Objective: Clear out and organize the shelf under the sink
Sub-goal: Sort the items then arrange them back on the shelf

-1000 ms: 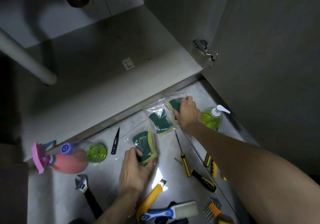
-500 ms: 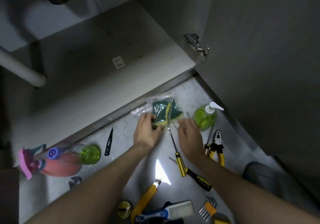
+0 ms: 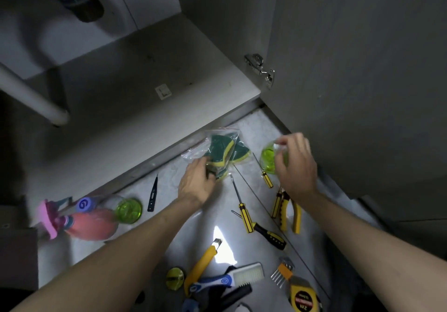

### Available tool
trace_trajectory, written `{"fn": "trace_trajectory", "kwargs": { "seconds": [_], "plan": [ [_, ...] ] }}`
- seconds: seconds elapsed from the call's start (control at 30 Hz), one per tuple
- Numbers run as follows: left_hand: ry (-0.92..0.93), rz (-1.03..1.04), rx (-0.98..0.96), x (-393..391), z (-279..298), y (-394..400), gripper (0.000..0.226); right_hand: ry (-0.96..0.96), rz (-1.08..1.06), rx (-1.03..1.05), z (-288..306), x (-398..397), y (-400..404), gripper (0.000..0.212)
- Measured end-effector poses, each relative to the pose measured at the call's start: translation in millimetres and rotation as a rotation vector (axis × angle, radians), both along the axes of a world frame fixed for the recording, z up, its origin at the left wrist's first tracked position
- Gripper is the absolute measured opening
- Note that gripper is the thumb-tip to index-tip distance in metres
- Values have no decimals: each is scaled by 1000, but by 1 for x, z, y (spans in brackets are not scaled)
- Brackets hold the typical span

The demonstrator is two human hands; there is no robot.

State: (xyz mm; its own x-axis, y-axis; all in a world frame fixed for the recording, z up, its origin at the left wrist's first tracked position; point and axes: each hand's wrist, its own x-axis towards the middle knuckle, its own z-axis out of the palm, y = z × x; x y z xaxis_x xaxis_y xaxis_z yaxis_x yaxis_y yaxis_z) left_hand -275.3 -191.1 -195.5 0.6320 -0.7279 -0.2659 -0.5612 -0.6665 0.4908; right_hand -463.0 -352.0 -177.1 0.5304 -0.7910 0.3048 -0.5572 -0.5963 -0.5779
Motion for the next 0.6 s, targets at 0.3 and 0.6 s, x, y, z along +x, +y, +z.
{"fn": "trace_trajectory", "kwargs": {
  "seconds": [0.3, 0.6],
  "plan": [
    [12, 62, 249, 22, 22, 75, 27, 607, 14, 64, 36, 26, -41, 16],
    [-44, 386, 146, 28, 47, 151, 16, -82, 208, 24, 77, 110, 17, 18]
  ]
}}
